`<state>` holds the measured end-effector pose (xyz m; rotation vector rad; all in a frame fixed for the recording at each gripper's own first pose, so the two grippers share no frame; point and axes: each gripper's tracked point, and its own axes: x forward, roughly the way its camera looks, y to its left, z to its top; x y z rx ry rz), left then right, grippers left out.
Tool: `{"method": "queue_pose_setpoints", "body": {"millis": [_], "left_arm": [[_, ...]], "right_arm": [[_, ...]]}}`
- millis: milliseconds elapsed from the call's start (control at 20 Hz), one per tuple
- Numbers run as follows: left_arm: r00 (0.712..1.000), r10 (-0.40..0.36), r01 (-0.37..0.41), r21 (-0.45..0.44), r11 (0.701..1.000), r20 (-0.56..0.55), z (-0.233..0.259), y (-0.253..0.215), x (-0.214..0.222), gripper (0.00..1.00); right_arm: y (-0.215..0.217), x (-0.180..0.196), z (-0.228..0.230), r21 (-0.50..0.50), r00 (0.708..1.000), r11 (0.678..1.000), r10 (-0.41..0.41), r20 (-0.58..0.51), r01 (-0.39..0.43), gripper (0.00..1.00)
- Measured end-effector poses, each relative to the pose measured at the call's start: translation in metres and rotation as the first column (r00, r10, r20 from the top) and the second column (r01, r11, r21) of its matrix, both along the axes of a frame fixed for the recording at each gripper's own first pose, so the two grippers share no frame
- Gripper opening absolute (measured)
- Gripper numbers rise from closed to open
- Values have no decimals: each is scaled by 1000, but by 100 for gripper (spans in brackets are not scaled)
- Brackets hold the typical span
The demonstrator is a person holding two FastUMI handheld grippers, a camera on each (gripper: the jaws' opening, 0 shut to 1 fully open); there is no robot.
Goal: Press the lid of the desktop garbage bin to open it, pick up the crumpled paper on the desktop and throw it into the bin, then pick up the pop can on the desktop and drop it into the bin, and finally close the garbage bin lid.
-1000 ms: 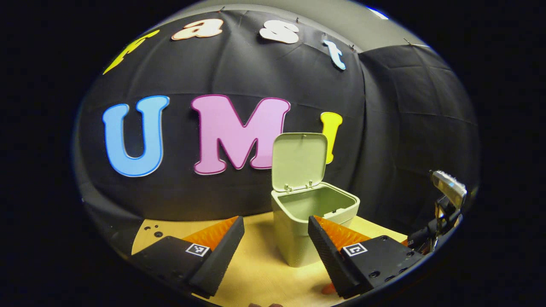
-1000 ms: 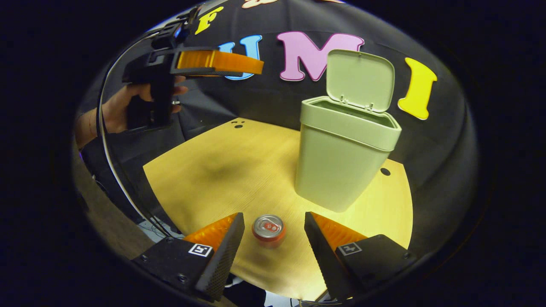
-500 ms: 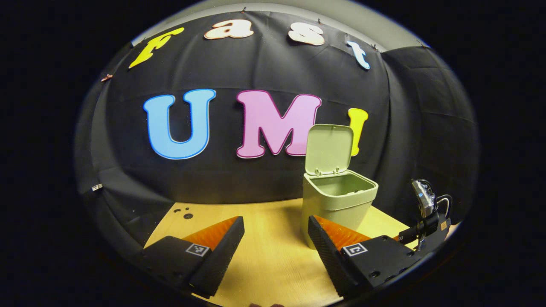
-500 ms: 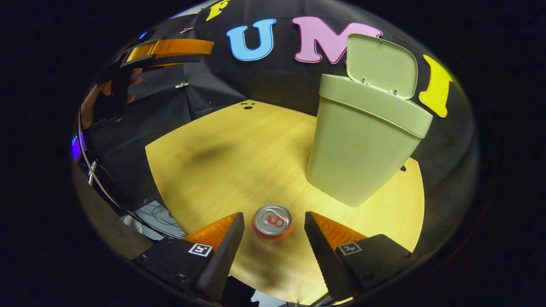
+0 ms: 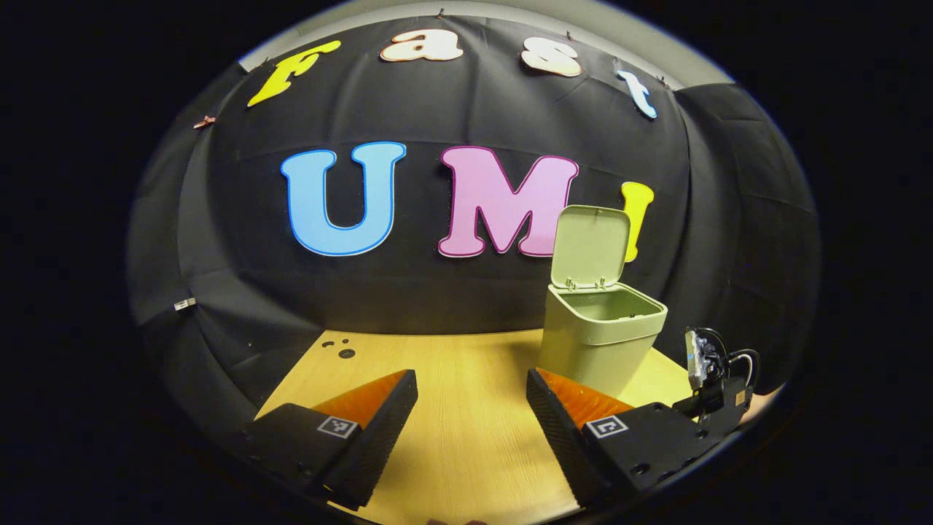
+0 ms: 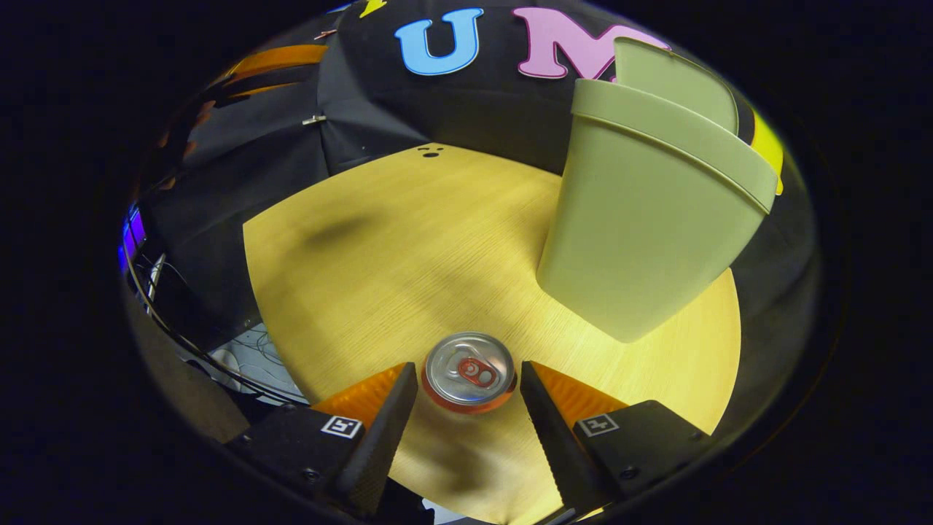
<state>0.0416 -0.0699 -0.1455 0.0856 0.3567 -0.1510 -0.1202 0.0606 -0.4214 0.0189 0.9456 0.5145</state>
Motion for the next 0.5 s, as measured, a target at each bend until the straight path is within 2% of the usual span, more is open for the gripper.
{"method": "queue_pose_setpoints", "body": {"millis": [150, 250, 500], "left_arm": [[1000, -3, 3, -13, 1000, -4, -1, 1, 0, 98], [1000, -2, 2, -20, 1000, 2, -1, 2, 2, 98], [1000, -9, 9, -20, 1000, 0, -3, 1, 4, 98]], "right_arm": [[0, -3, -16, -32, 999, 999, 16, -31, -17, 92], [1, -2, -5, 8, 999, 1000, -20, -48, 21, 84], [-10, 16, 38, 42, 995, 995, -90, 30, 89, 84]]}}
